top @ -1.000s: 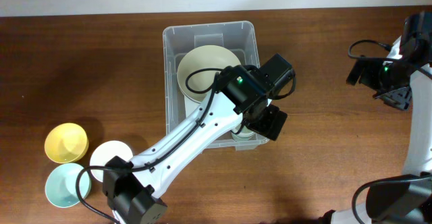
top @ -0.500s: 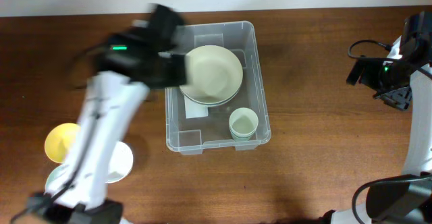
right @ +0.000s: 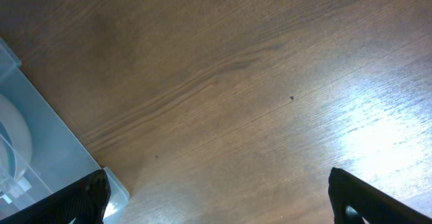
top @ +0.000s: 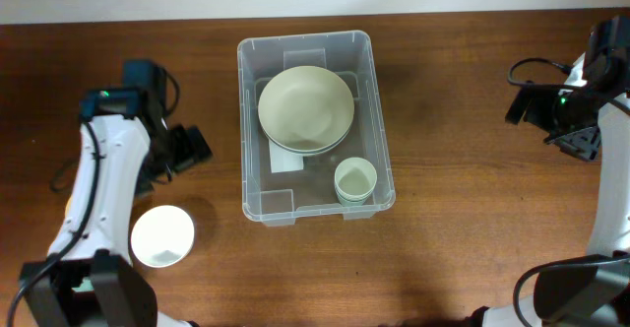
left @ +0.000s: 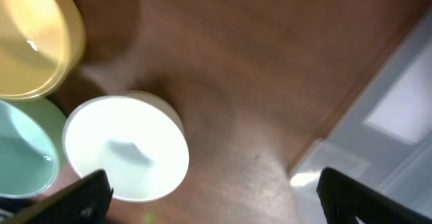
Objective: Pack container
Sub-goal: 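Move the left gripper to the white bowl and grasp its rim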
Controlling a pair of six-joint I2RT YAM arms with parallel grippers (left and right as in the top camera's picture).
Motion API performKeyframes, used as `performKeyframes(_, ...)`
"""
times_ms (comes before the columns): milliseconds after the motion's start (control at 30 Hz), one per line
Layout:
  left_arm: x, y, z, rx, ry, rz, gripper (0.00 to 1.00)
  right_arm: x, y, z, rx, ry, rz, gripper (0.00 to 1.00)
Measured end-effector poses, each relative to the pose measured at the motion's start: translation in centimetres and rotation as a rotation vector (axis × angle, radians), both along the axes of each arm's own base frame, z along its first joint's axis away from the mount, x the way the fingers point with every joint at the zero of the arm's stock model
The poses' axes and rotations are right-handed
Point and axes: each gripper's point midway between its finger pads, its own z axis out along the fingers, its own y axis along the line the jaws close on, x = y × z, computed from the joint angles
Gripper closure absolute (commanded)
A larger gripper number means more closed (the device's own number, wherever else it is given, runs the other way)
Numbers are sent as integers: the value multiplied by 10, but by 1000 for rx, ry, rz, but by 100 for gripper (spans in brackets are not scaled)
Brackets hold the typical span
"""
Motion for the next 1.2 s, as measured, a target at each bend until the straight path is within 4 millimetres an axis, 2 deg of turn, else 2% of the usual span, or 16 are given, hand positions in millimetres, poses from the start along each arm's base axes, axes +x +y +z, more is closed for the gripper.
performKeyframes(167,-33,-4,-53,-27,115,20,0,0,0,0,0,0,0,1)
performKeyframes(267,-49,-4,-74,-35,157,34,1,0,0,0,-3,1,1,1)
performKeyframes(400,-64,0,-93,-40,189,64,1,0,-1,0,-4,1,2,1)
performKeyframes(633,-73,1,-116,-43,184,81,3,0,0,0,-3,0,2,1)
performKeyframes(700,-74,1,-121,-42,179,84,21,0,0,0,-3,0,2,1)
performKeyframes(800,-76,1,-125,-42,177,84,41,0,0,0,-3,0,2,1)
performKeyframes(833,-75,1,-126,-42,173,85,53,0,0,0,-3,0,3,1)
performKeyframes(867,-74,1,-126,-41,170,84,71,0,0,0,-3,0,2,1)
performKeyframes(900,-74,1,-126,-41,167,88,77,0,-1,0,-3,1,2,1)
performKeyframes(1033,-71,2,-126,-41,158,87,88,0,0,0,-3,0,2,1)
performKeyframes(1133,-71,2,-126,-41,157,90,99,0,0,0,-3,0,2,1)
performKeyframes(1200,-72,2,-126,-36,161,87,99,0,0,0,-3,0,2,1)
